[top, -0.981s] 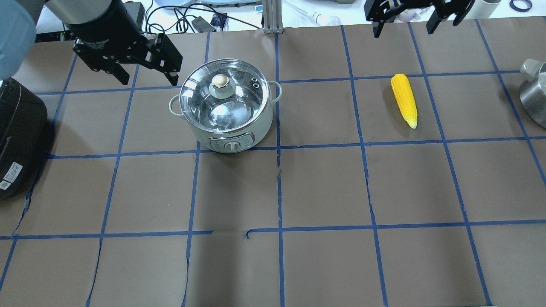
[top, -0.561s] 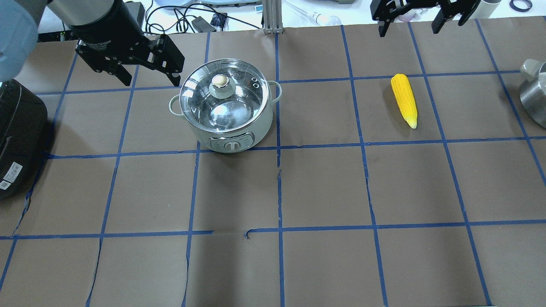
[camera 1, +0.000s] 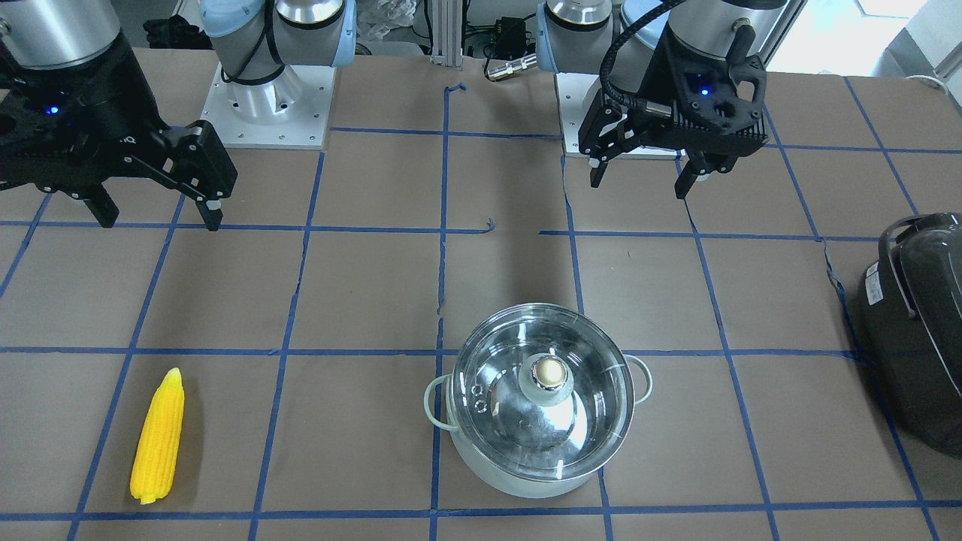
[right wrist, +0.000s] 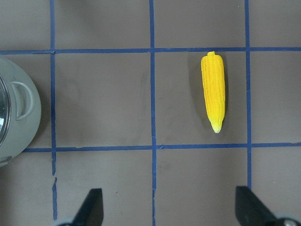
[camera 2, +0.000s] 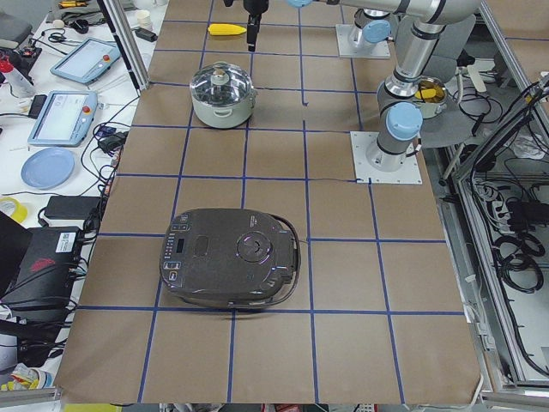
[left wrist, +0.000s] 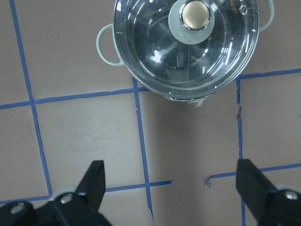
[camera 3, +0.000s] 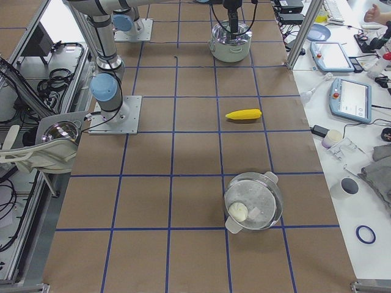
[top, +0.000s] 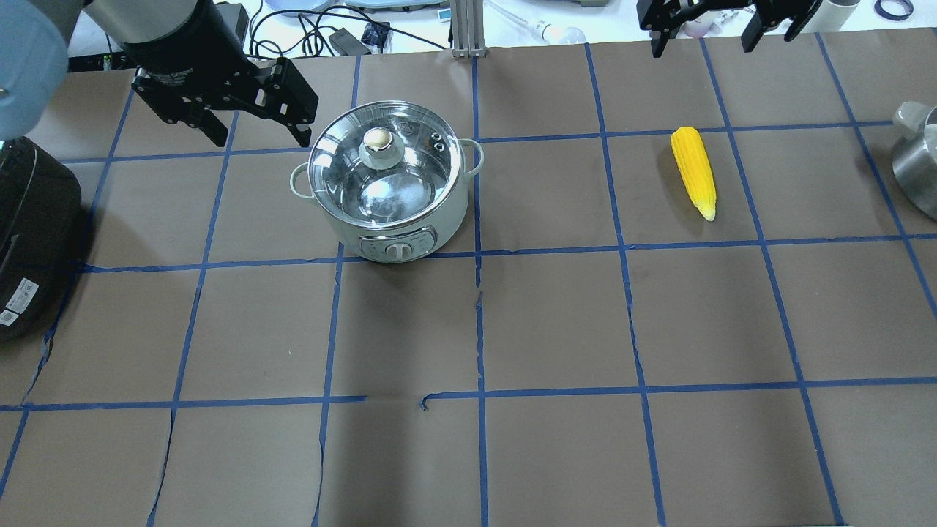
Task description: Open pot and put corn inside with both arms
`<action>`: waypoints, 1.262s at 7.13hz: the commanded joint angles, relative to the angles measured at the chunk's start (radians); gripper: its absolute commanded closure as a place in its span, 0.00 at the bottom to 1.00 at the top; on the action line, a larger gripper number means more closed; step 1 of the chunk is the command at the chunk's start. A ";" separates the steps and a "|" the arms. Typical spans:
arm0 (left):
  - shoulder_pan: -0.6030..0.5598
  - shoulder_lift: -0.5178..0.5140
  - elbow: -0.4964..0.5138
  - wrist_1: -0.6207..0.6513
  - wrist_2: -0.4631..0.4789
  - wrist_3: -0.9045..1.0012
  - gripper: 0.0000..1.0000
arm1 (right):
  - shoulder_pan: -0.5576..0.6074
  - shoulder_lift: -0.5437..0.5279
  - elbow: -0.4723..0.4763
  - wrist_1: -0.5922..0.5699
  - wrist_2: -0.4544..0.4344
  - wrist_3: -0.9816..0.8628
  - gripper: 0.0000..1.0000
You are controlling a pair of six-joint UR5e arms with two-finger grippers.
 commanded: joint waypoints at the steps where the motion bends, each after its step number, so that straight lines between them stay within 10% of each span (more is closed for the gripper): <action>1: -0.002 -0.005 -0.002 0.010 -0.003 -0.005 0.00 | 0.001 -0.001 0.001 0.007 0.004 -0.010 0.00; 9: 0.012 0.004 -0.028 0.063 -0.008 0.008 0.00 | -0.023 0.121 0.007 -0.075 -0.010 0.004 0.00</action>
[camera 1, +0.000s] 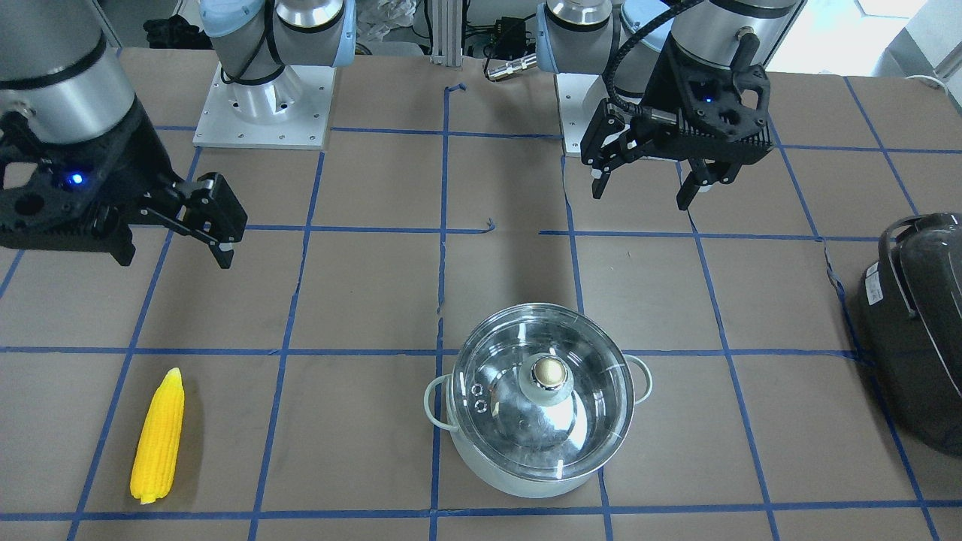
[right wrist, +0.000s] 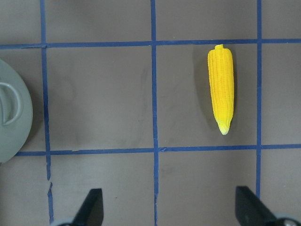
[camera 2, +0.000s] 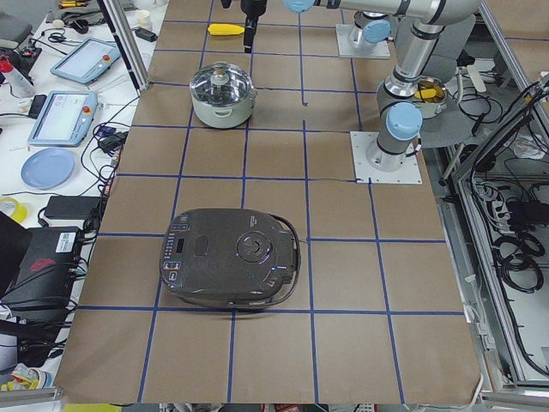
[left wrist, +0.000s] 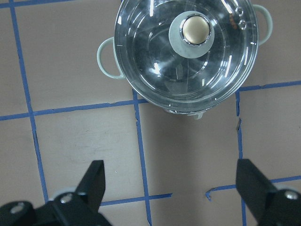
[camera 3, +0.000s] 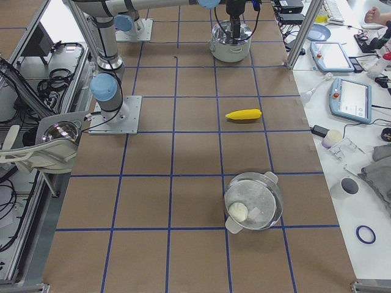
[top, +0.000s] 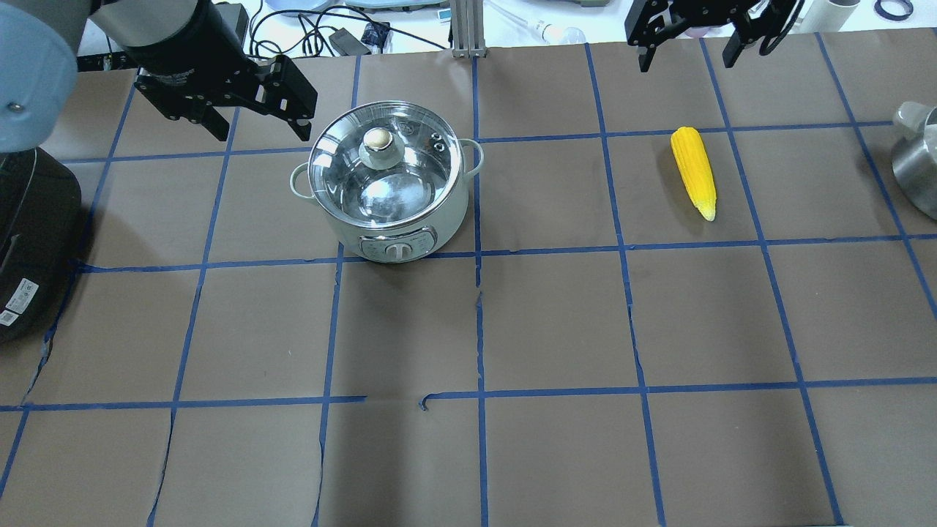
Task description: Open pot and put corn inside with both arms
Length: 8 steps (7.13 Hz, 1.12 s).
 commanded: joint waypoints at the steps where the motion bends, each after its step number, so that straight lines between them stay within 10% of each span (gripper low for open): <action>1: 0.003 -0.004 -0.001 0.000 0.001 0.002 0.00 | -0.033 0.064 0.003 -0.046 -0.005 -0.004 0.00; 4: 0.006 -0.097 0.016 0.094 0.012 0.004 0.00 | -0.079 0.220 0.012 -0.202 -0.006 -0.028 0.00; 8: -0.105 -0.491 0.252 0.274 0.018 -0.341 0.00 | -0.193 0.383 0.171 -0.585 0.009 -0.167 0.00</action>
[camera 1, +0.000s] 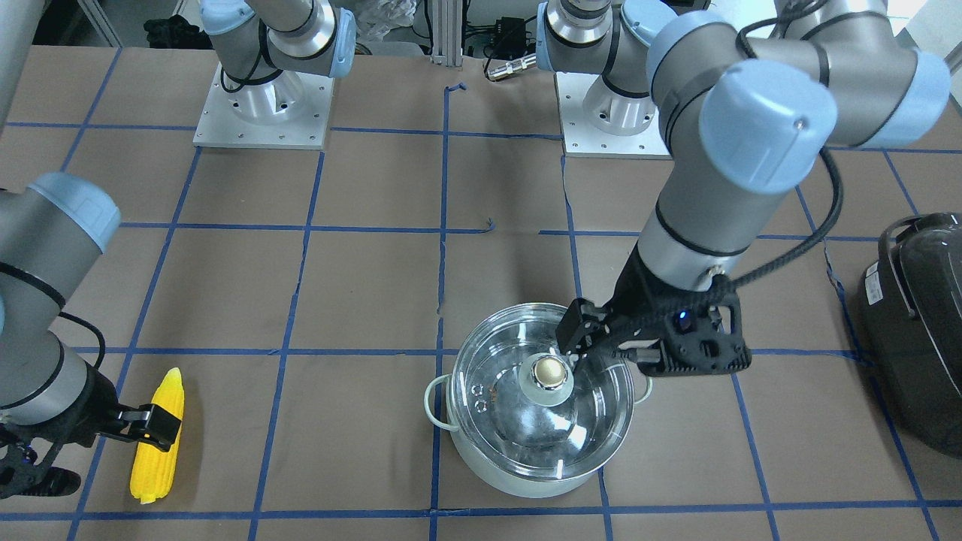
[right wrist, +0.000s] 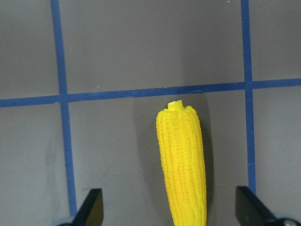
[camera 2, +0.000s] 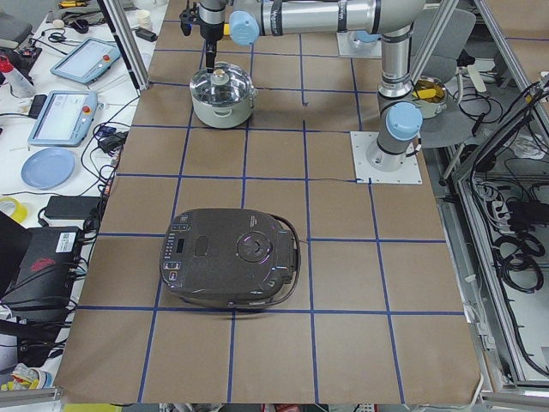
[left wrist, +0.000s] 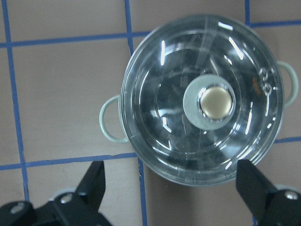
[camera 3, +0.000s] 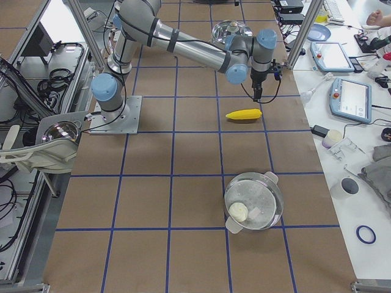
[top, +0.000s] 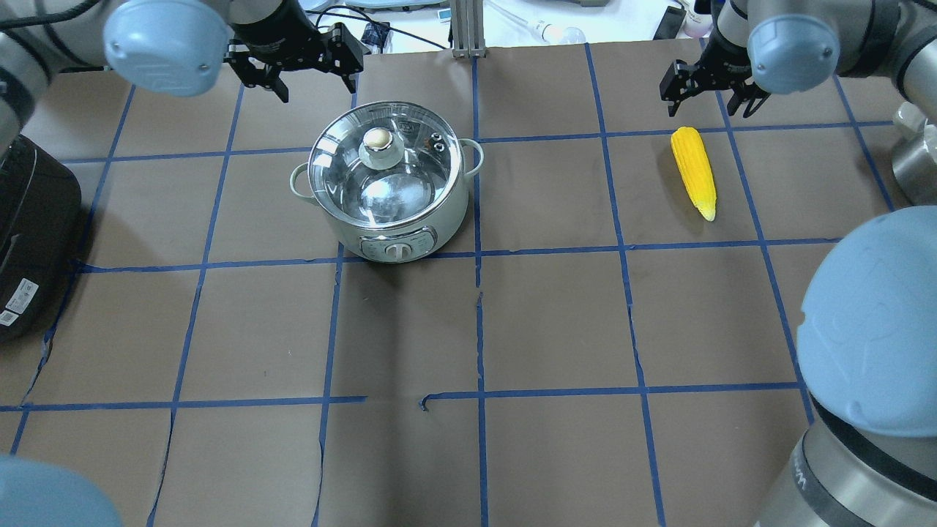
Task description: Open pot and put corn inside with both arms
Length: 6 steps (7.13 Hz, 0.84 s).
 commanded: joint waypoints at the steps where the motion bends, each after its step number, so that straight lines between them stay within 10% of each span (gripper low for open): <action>1: -0.094 -0.165 0.085 0.017 0.021 -0.088 0.00 | -0.024 0.085 0.043 -0.121 0.000 -0.028 0.00; 6: -0.094 -0.133 0.040 -0.060 0.056 0.027 0.02 | -0.030 0.098 0.073 -0.123 0.015 -0.042 0.13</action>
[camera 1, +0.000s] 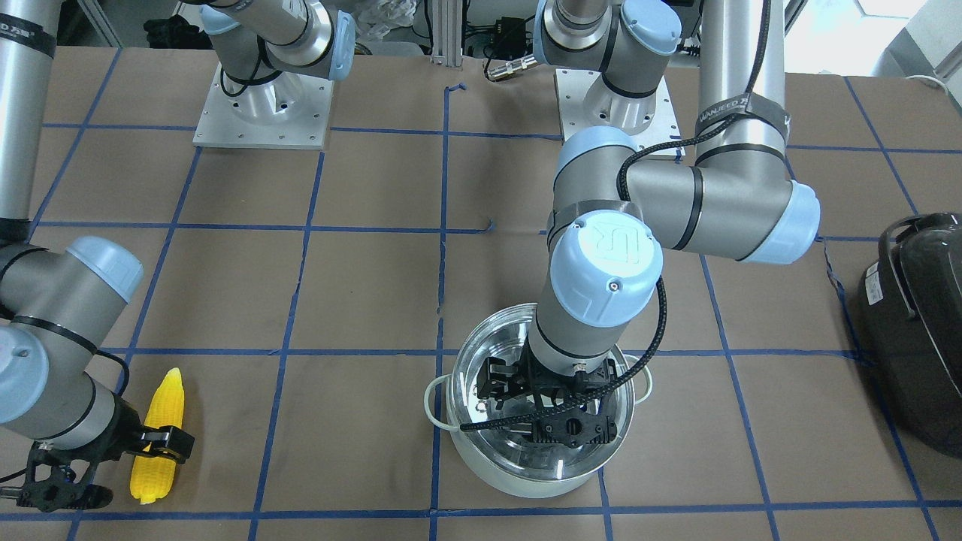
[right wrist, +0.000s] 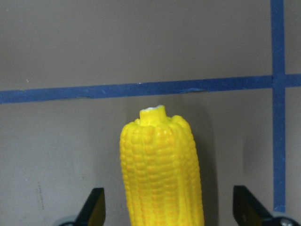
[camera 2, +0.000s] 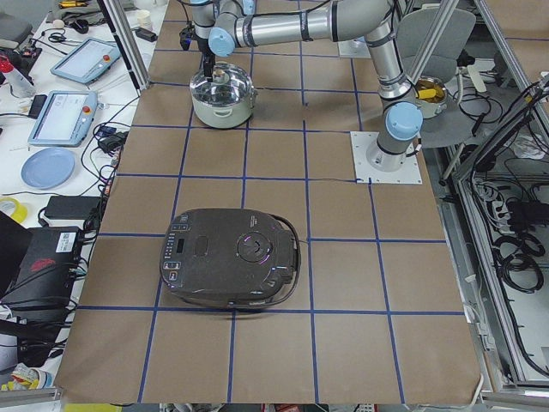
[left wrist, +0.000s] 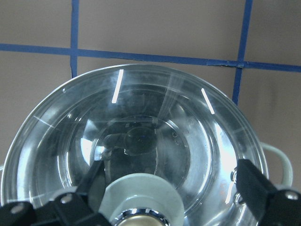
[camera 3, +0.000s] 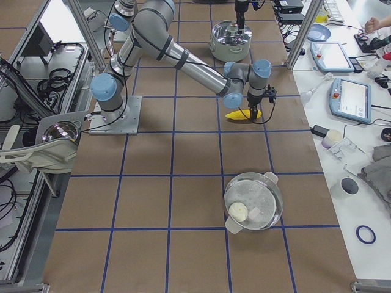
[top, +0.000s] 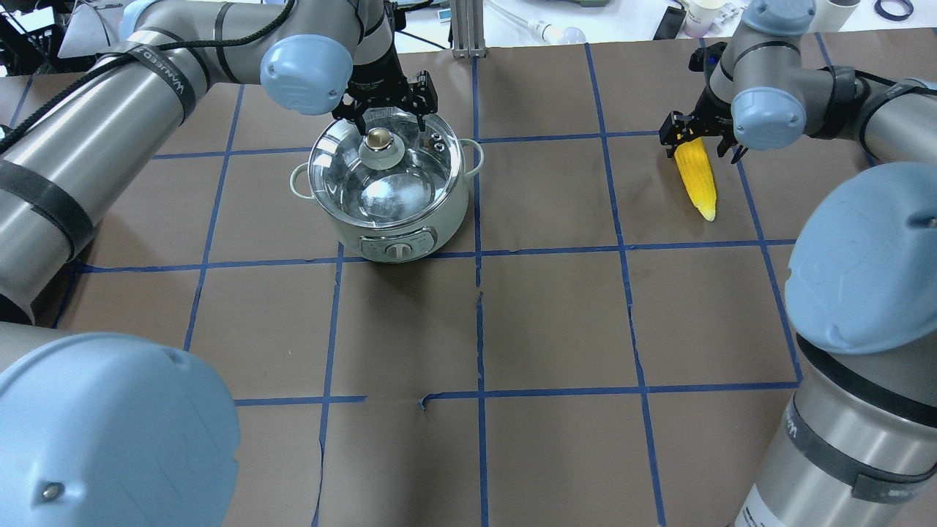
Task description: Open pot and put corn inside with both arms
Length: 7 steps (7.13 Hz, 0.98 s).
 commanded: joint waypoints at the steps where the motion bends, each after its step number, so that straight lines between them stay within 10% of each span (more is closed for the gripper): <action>1: -0.007 0.037 -0.012 -0.083 0.029 0.001 0.09 | 0.000 0.000 0.013 -0.001 0.032 -0.021 0.16; 2: -0.007 0.040 -0.024 -0.083 0.036 -0.008 0.16 | 0.000 0.000 0.015 -0.011 0.034 -0.028 0.21; 3: -0.006 0.043 -0.029 -0.085 0.041 -0.011 0.58 | 0.000 0.000 0.016 -0.026 0.031 -0.123 0.37; 5: -0.001 0.045 -0.020 -0.073 0.035 -0.011 0.99 | -0.002 -0.004 0.016 -0.025 0.012 -0.209 0.58; 7: 0.008 0.057 0.008 -0.070 0.029 -0.010 1.00 | -0.002 -0.015 0.013 -0.021 0.014 -0.237 0.69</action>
